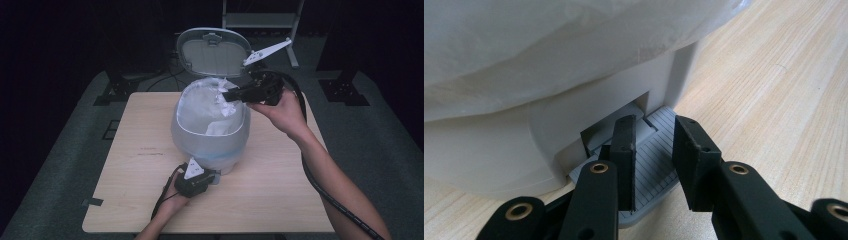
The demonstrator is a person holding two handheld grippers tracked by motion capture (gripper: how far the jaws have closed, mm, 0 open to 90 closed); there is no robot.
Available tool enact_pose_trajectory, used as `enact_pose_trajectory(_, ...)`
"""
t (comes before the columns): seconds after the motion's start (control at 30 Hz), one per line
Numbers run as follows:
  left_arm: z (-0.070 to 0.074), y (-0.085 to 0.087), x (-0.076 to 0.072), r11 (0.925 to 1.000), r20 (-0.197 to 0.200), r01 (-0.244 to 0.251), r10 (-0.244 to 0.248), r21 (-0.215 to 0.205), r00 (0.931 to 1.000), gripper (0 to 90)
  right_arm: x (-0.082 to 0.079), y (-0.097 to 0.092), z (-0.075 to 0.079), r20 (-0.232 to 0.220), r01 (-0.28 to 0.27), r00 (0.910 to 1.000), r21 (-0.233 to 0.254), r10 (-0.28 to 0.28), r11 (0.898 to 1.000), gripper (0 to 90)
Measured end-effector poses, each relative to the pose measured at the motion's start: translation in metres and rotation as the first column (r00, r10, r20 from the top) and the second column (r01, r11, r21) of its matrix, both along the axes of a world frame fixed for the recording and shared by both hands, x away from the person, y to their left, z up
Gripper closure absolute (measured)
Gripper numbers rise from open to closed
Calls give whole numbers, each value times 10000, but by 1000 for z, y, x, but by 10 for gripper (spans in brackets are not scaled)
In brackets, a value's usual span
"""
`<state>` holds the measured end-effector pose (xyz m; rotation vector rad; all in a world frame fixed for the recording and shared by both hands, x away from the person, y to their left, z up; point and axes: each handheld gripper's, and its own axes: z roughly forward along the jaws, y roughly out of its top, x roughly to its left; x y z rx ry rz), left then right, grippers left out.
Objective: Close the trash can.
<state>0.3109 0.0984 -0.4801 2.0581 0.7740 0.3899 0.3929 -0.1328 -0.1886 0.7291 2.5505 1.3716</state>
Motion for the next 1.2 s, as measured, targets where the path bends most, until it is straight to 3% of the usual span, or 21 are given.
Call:
enact_pose_trajectory(0.8, 0, 0, 0, 10000, 20, -1, 1, 24, 10000, 713, 16, 16, -17, -297, 146, 9994, -241, -154, 9996, 838)
enact_pose_trajectory(1.2, 0, 0, 0, 10000, -29, 12, -12, 14, 10000, 713, 26, 25, -28, -430, 345, 9984, -487, -367, 9982, 749)
